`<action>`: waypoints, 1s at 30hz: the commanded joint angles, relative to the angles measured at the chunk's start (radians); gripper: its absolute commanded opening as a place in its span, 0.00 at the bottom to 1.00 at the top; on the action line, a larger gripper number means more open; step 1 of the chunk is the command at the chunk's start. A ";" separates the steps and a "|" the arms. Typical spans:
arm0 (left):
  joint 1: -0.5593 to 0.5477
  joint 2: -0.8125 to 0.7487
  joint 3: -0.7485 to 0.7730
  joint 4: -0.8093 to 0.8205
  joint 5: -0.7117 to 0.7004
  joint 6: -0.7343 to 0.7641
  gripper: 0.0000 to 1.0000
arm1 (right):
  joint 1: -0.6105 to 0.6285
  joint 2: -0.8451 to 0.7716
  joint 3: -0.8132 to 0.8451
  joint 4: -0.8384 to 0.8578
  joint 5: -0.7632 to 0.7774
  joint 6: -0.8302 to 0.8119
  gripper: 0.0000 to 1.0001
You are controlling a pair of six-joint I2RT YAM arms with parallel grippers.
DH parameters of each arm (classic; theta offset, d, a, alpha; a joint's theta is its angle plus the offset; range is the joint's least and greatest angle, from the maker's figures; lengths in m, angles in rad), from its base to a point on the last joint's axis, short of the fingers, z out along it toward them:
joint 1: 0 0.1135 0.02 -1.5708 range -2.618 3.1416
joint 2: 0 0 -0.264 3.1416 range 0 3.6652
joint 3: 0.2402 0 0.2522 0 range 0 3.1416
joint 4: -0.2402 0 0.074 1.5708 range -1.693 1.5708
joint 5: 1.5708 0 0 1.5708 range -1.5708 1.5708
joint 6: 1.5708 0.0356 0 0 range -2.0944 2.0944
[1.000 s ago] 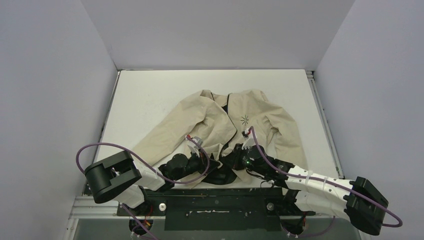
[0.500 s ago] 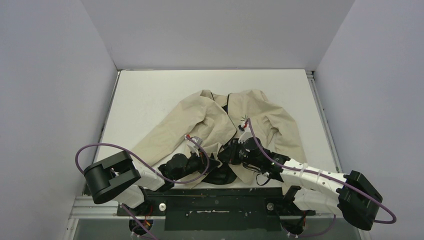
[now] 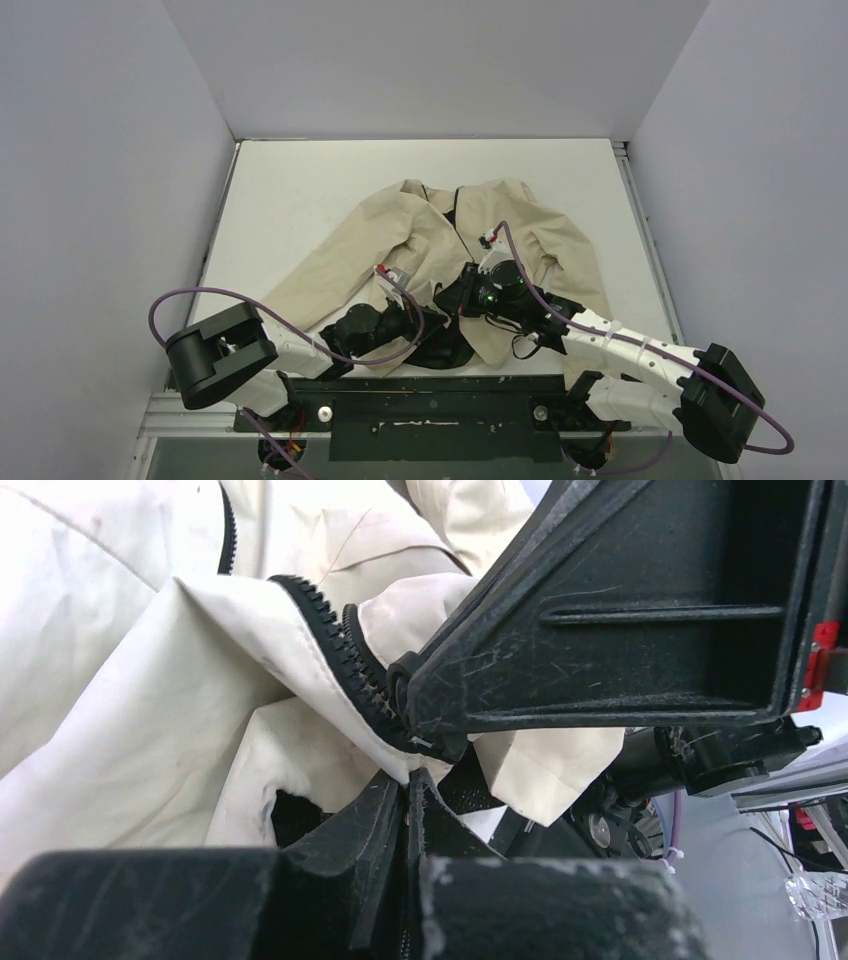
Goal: Zip up the jacket
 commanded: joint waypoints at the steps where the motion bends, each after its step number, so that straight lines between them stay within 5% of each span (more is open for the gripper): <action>1: -0.042 -0.006 0.013 -0.129 0.070 0.051 0.00 | -0.030 -0.012 0.129 0.106 0.027 -0.006 0.00; 11: -0.060 -0.069 0.038 -0.253 0.060 0.139 0.00 | -0.068 -0.022 0.249 -0.071 0.016 -0.055 0.00; 30: -0.092 -0.263 0.133 -0.728 0.181 0.401 0.00 | -0.147 0.046 0.362 0.009 -0.252 -0.076 0.00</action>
